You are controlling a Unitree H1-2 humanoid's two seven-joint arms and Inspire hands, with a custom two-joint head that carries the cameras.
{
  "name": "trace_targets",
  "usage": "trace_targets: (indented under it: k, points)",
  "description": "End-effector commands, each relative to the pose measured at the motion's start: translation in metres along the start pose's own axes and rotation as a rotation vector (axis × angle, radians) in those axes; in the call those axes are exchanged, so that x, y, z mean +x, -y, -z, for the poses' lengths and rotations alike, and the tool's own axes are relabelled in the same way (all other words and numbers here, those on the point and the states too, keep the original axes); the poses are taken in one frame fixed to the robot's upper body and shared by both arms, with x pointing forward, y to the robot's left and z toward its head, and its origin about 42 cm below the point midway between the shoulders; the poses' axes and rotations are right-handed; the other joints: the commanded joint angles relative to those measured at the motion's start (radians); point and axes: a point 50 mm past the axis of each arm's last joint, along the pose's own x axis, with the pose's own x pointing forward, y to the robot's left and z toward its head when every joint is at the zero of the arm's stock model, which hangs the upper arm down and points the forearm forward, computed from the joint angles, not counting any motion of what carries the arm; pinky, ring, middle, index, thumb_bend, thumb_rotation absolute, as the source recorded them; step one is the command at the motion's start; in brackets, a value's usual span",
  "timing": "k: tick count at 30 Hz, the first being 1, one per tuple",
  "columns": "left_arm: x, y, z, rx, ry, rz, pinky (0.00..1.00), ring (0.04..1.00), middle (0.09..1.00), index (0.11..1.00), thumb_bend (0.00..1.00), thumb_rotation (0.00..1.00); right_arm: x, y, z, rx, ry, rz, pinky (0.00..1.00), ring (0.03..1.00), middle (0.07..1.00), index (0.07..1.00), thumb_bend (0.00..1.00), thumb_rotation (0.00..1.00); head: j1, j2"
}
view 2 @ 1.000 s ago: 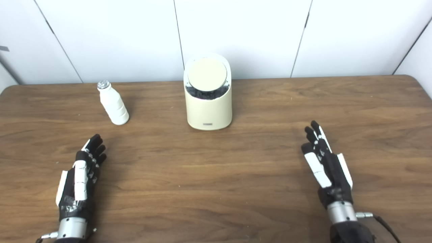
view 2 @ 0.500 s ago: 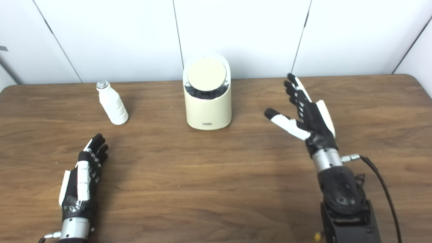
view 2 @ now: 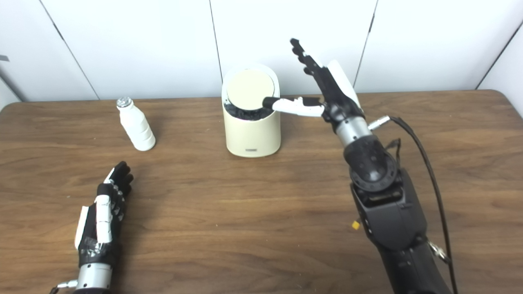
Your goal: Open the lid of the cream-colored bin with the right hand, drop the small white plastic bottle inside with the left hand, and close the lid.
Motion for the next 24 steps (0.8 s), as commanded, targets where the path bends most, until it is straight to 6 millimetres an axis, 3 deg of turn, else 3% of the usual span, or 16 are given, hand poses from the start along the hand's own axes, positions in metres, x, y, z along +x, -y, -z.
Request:
trace_targets:
  k: [1, 14, 24]
  points:
    - [-0.006, 0.002, -0.003, 0.001, 0.018, 0.0, 0.98, 0.952, 0.947, 0.934, 0.59, 0.98, 0.015, 0.009, -0.02, -0.033, 0.073, 0.025, 0.89, 0.956, 0.954, 0.957, 0.86, 0.44, -0.004, 0.001]
    - [-0.01, 0.003, -0.005, 0.004, 0.031, 0.006, 0.97, 0.953, 0.942, 0.925, 0.58, 0.97, 0.053, -0.003, -0.021, -0.136, 0.071, 0.026, 0.83, 0.918, 0.936, 0.951, 0.92, 0.46, -0.01, -0.002]
    - [-0.009, 0.003, -0.004, 0.003, 0.035, 0.021, 0.99, 0.965, 0.952, 0.927, 0.57, 0.98, 0.068, -0.002, -0.017, -0.173, 0.06, 0.029, 0.83, 0.918, 0.938, 0.969, 0.95, 0.47, -0.003, -0.001]
